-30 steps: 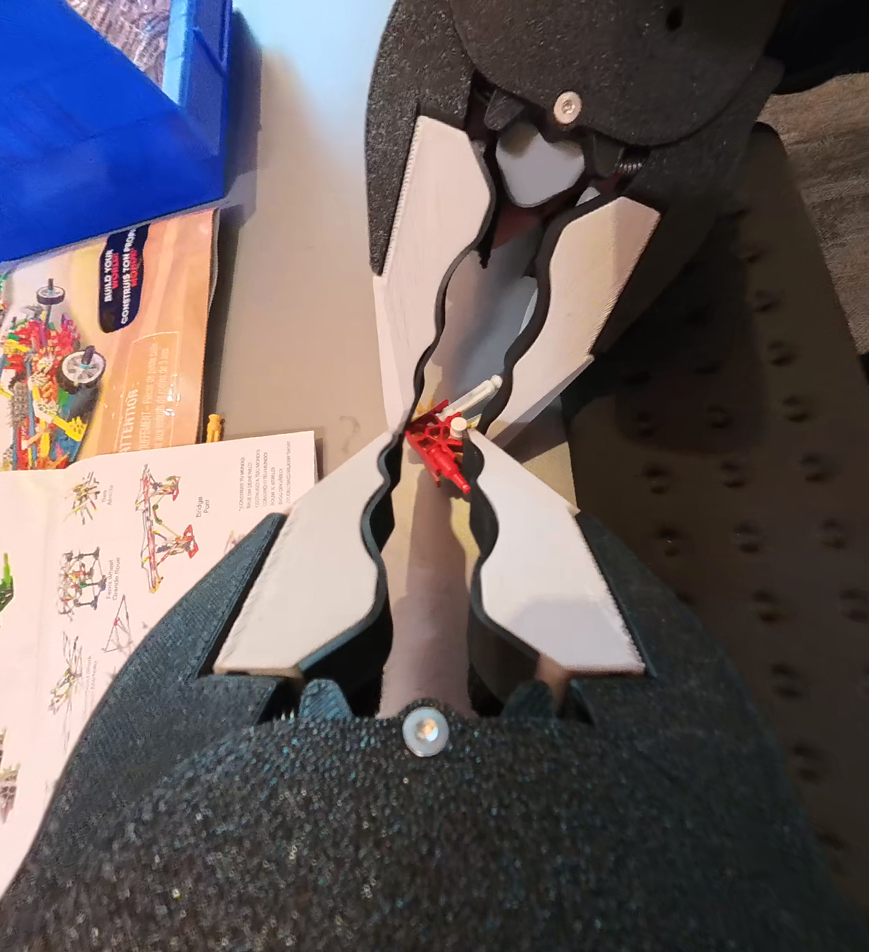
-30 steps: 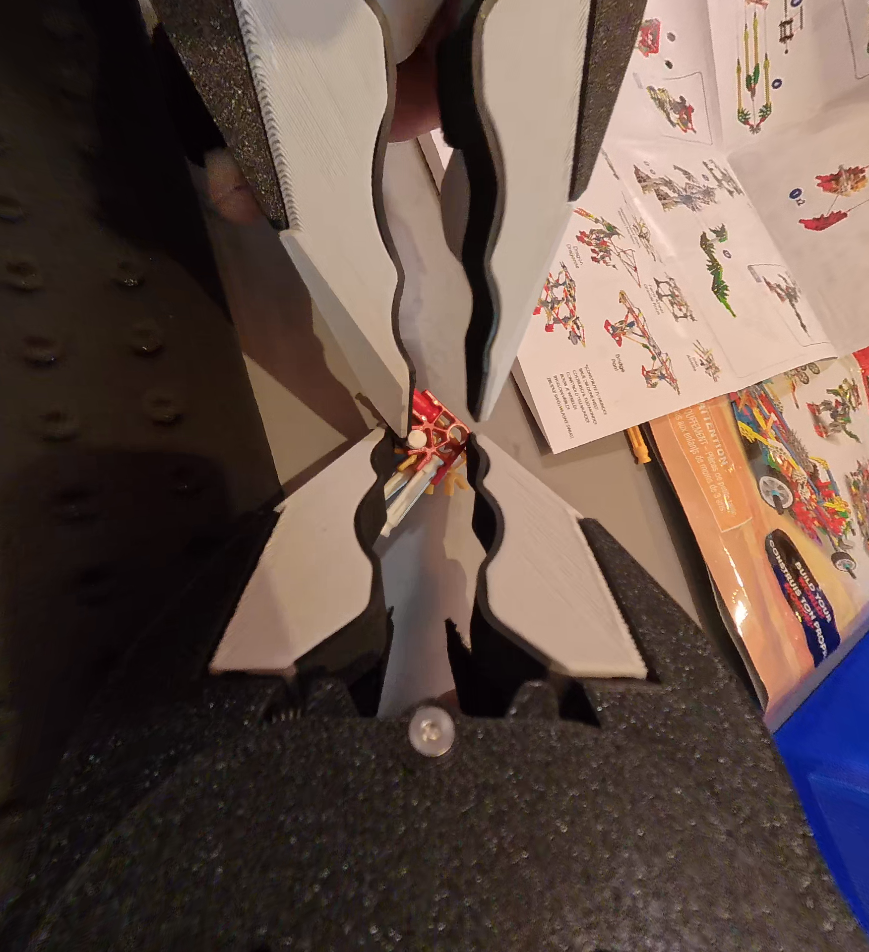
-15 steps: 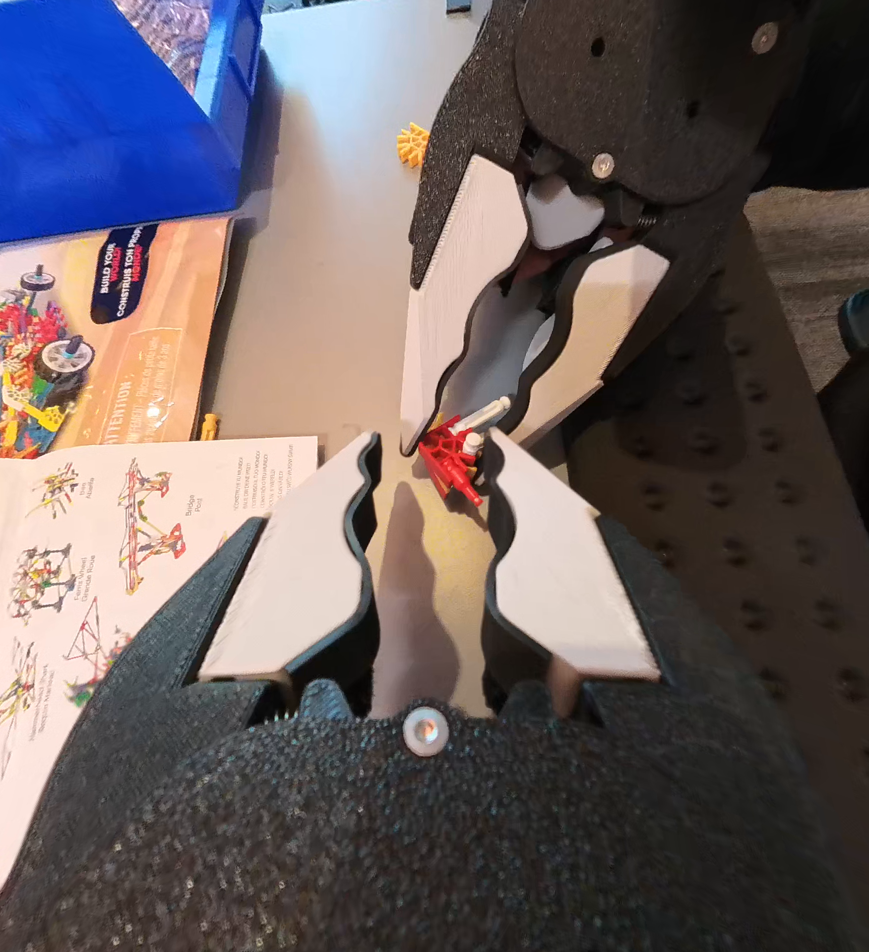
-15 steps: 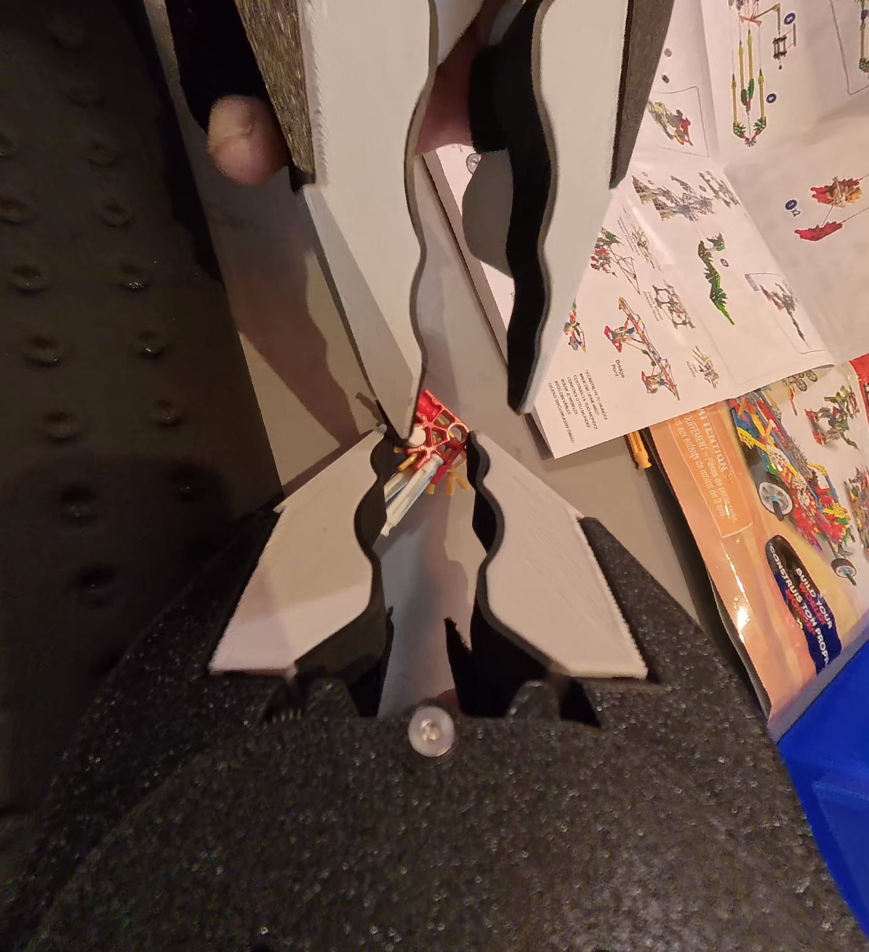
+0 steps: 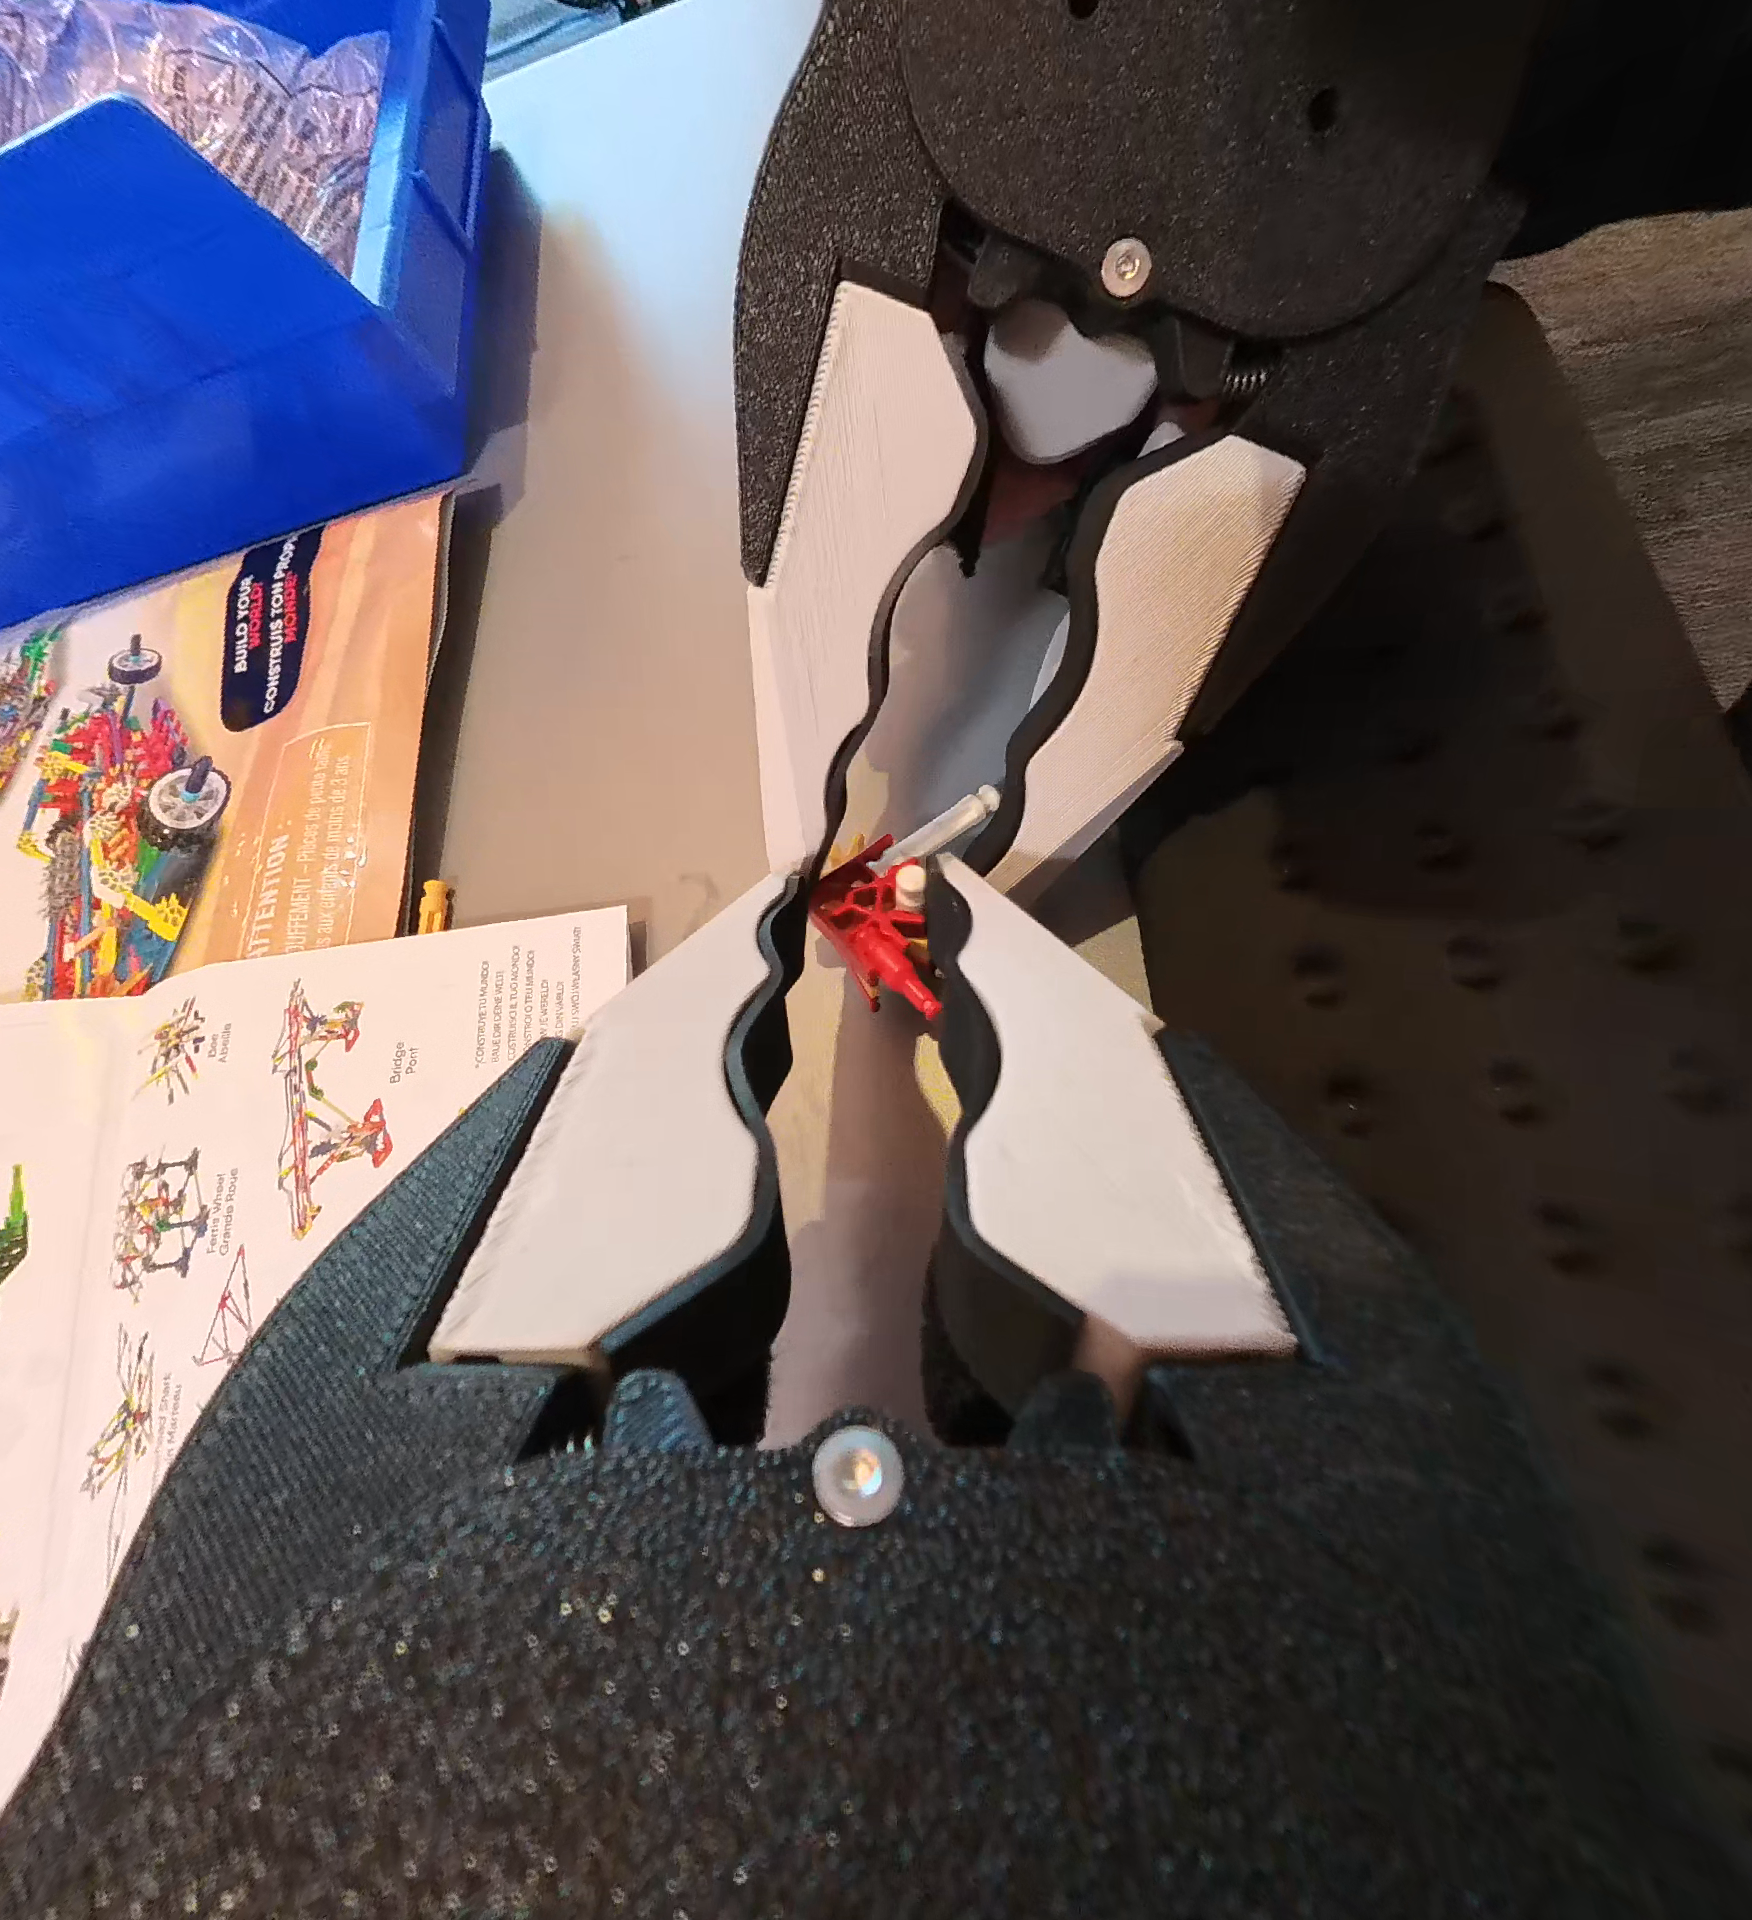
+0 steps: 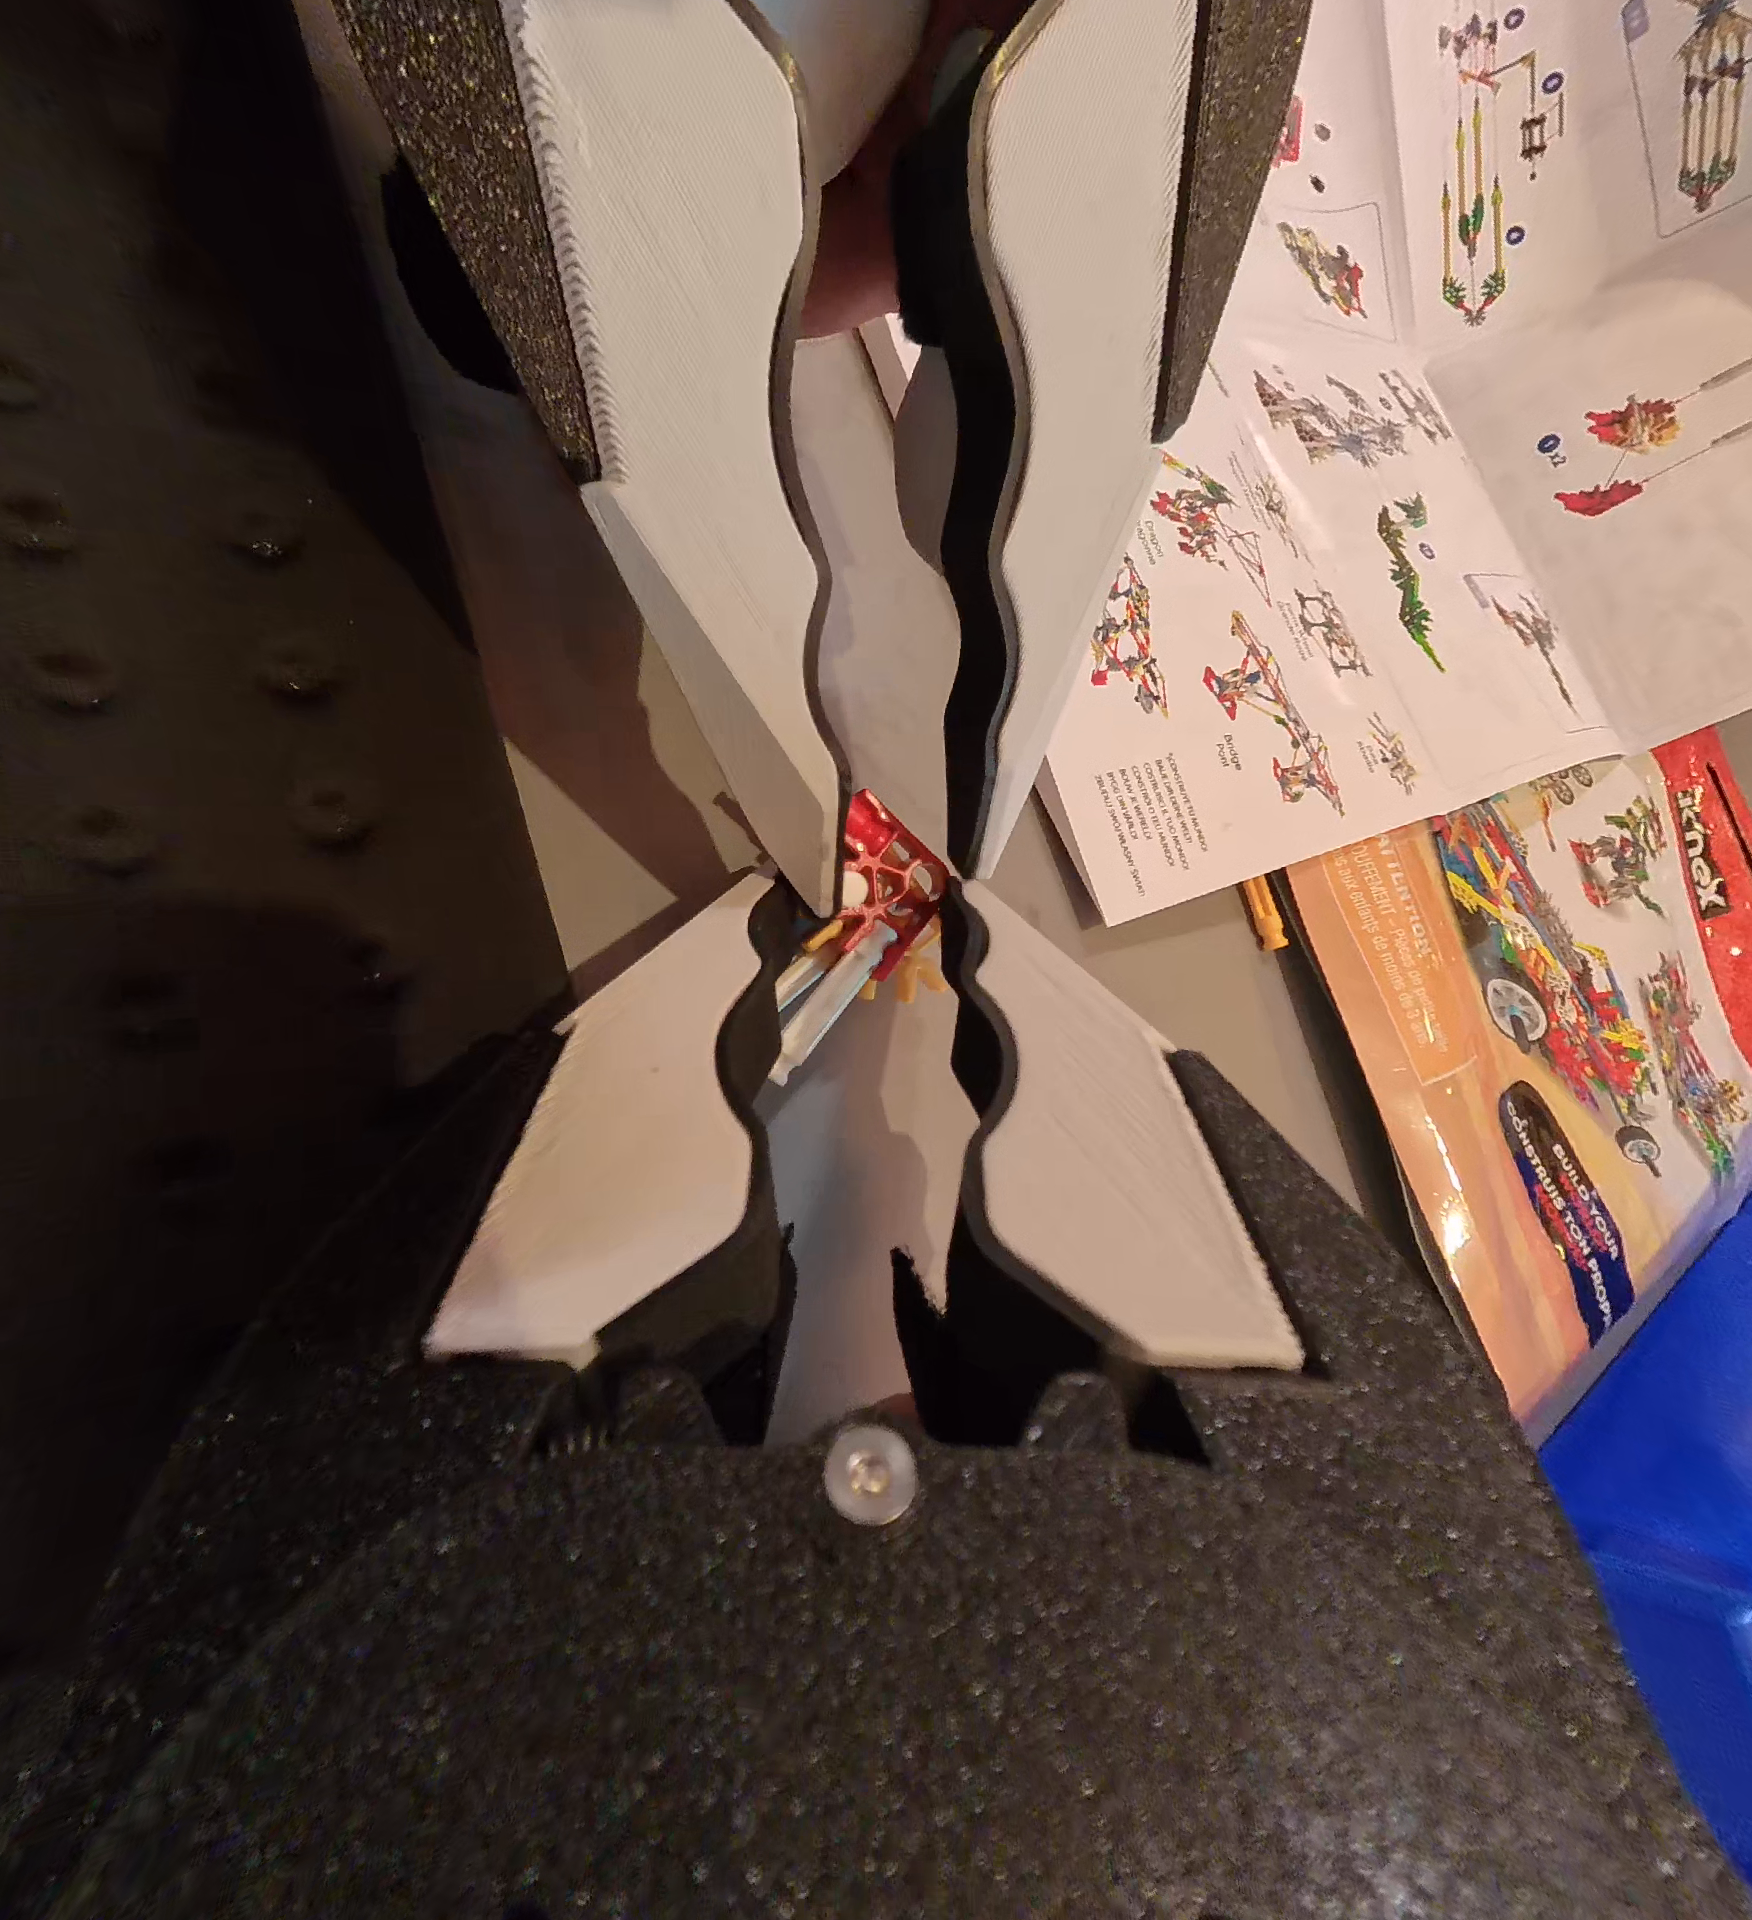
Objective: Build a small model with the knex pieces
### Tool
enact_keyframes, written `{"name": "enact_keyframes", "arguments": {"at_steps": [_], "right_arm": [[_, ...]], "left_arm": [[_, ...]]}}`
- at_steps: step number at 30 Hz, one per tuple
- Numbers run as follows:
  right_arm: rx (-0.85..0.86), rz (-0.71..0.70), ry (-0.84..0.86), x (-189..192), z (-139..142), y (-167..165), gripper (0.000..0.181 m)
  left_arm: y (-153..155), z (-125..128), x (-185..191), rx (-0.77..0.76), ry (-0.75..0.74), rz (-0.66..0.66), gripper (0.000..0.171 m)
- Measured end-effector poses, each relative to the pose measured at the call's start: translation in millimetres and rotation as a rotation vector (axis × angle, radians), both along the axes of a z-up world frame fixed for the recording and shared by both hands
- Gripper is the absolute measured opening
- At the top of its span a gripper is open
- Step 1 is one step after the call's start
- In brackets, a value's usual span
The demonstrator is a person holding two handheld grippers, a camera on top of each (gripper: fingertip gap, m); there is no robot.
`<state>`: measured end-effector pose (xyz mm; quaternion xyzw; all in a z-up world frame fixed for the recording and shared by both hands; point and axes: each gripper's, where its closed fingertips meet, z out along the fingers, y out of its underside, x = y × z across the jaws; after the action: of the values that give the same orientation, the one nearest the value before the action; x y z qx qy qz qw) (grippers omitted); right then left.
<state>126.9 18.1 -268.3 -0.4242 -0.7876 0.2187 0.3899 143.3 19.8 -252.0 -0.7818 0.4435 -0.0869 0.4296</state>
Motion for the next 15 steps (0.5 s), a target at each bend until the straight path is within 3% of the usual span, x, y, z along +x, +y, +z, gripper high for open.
{"name": "enact_keyframes", "arguments": {"at_steps": [10, 11, 12, 15], "right_arm": [[0.005, 0.005, -0.002, 0.0, -2.2, -0.5, 0.026], [0.004, 0.011, -0.001, -0.4, -2.1, -1.7, 0.026], [0.011, 0.024, 0.005, -1.1, -1.5, -4.0, 0.027], [0.003, 0.016, 0.008, -3.2, -1.5, -2.6, 0.026]], "left_arm": [[3.2, -1.6, 0.3, 0.037, -0.021, 0.024, 0.016], [3.1, -1.8, 0.8, 0.036, -0.031, 0.027, 0.014], [-1.7, -4.9, 7.6, 0.010, -0.046, -0.009, 0.002], [1.4, -4.8, 7.7, 0.016, -0.057, 0.008, 0.001]]}}
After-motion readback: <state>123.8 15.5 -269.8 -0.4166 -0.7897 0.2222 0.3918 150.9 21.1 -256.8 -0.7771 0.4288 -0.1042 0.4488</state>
